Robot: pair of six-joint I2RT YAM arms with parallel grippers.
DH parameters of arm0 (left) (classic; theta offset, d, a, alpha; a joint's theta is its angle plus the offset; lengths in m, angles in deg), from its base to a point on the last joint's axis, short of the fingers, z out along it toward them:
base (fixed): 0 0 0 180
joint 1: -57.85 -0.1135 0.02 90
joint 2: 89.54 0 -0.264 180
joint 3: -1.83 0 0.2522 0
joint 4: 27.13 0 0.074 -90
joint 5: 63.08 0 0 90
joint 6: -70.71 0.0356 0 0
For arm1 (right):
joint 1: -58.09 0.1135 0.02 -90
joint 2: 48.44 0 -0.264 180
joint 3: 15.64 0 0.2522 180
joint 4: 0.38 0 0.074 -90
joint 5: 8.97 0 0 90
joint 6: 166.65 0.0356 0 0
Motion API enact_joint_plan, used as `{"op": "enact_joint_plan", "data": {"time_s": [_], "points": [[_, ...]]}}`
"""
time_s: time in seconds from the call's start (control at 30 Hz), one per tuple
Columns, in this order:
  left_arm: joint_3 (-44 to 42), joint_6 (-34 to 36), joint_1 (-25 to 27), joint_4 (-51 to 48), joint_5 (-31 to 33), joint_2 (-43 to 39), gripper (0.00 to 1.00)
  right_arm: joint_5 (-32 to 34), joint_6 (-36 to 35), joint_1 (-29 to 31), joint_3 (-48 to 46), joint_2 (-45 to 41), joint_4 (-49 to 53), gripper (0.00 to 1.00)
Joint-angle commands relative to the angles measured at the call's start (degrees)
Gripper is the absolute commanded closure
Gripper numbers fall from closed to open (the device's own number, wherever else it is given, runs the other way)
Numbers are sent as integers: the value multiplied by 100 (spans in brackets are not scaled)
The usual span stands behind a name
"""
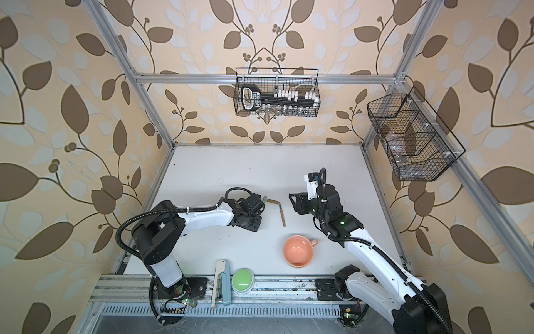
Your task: Insert the pens into the pen caps
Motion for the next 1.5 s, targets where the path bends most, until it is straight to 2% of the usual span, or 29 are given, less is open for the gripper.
{"op": "enact_joint_plan", "data": {"time_s": [0.0,0.17,0.37,0.47,0.67,0.73,1.03,1.2,1.47], "points": [[-97,42,36,-24,-6,166,76,1,45,-23,-49,64,-41,44],[-182,48,39,109,-95,132,87,-131,79,-15,25,311,-164,44],[-413,53,33,491,-178,-263,93,-680,158,0,287,1058,160,43],[-523,138,33,784,-237,-548,93,-923,311,223,310,1450,19,43],[-563,179,32,1067,-399,-988,92,-675,961,1071,260,2056,-826,42],[-616,173,33,1169,-491,-1109,92,-627,1234,1191,255,2311,-1130,42],[-905,188,33,1248,-528,-1642,90,-804,1804,1328,201,2927,-2282,42],[-918,131,33,1252,-569,-1723,90,-1020,2137,1175,142,3108,-2824,42],[-955,153,33,1176,-503,-2018,90,-1297,2296,1162,291,3529,-2994,42]]}}
